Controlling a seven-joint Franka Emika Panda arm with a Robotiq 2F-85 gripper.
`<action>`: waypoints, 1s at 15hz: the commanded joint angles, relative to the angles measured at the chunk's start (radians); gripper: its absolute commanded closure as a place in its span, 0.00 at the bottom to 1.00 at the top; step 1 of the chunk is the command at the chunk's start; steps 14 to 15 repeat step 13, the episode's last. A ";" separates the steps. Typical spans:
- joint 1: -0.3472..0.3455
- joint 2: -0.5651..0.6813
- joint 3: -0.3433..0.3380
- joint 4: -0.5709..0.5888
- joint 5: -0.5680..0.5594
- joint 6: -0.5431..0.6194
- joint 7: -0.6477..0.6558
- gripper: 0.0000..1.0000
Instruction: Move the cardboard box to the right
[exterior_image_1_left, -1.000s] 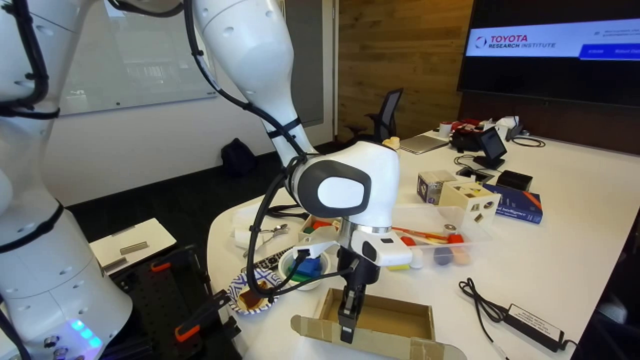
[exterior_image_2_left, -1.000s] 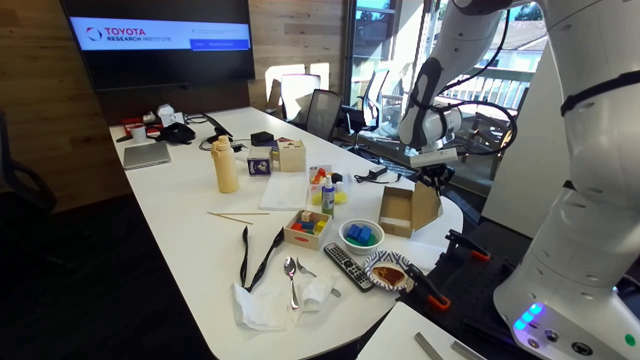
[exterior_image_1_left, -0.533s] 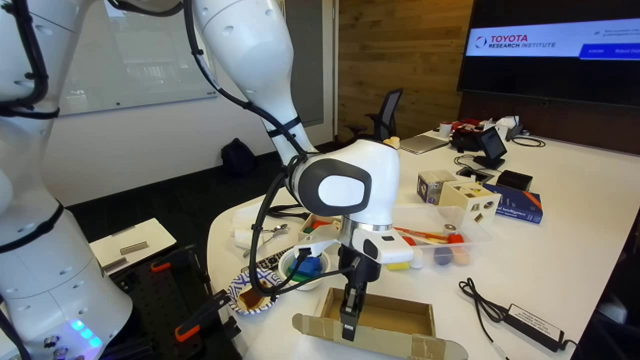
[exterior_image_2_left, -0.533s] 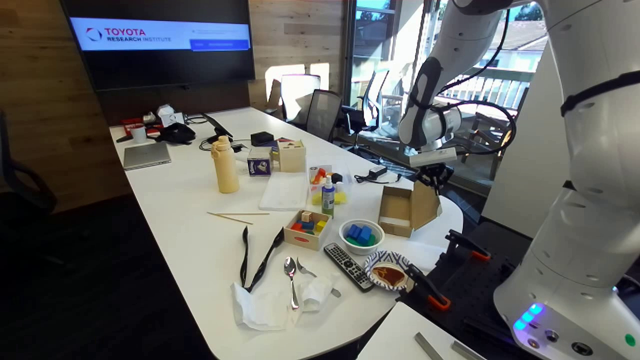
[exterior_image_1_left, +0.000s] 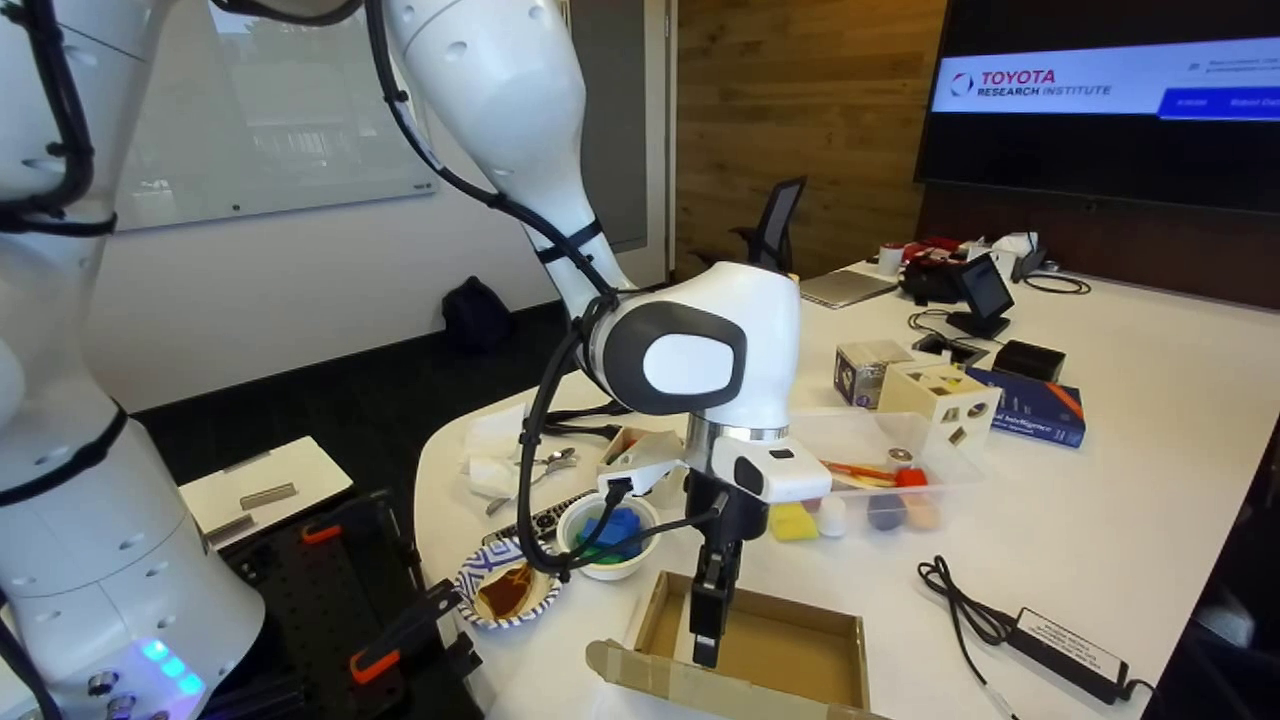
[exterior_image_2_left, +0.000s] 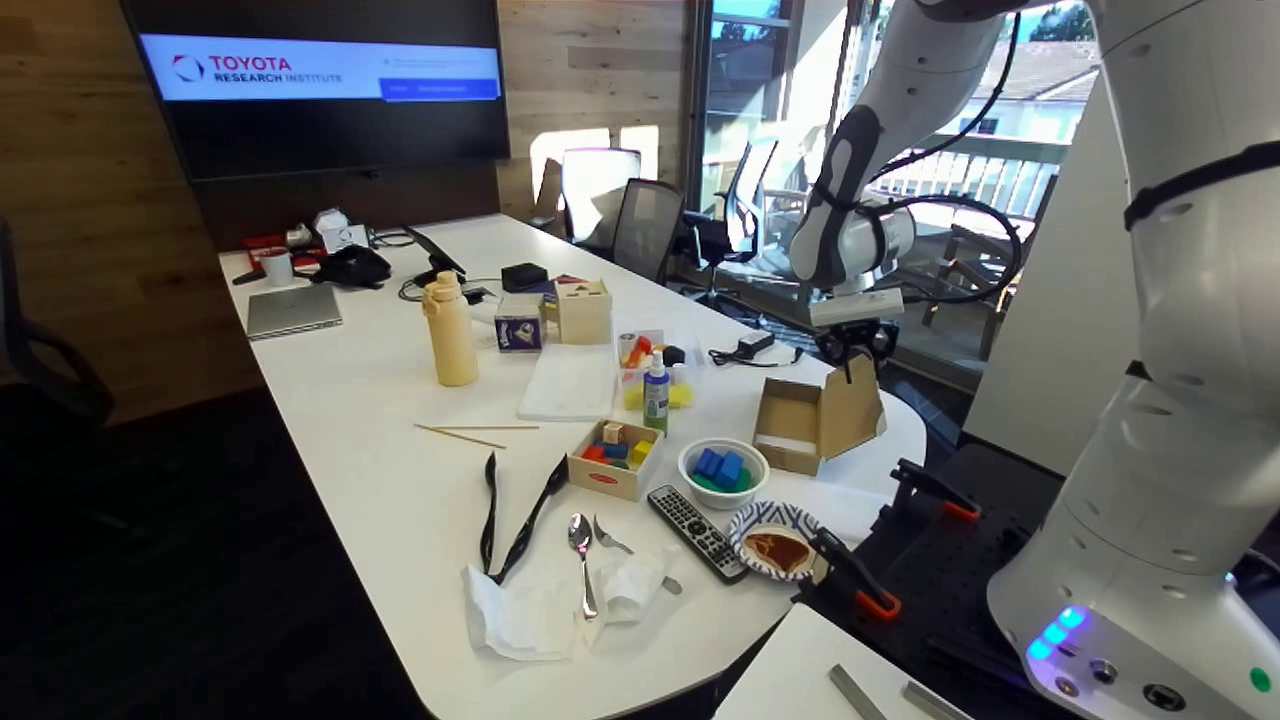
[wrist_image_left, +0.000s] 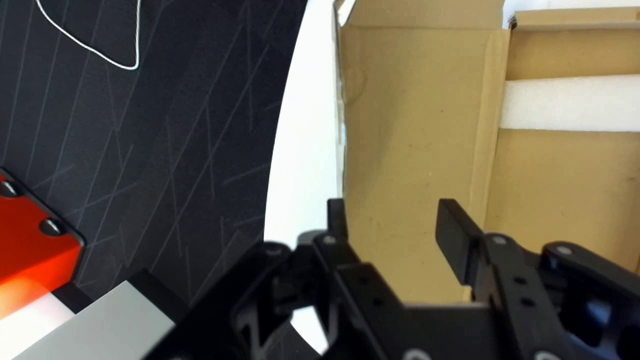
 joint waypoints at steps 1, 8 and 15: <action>-0.007 -0.079 0.005 -0.036 0.000 0.011 0.004 0.19; -0.031 -0.321 0.056 -0.095 0.041 0.064 -0.043 0.00; -0.088 -0.410 0.173 -0.088 0.151 0.048 -0.199 0.00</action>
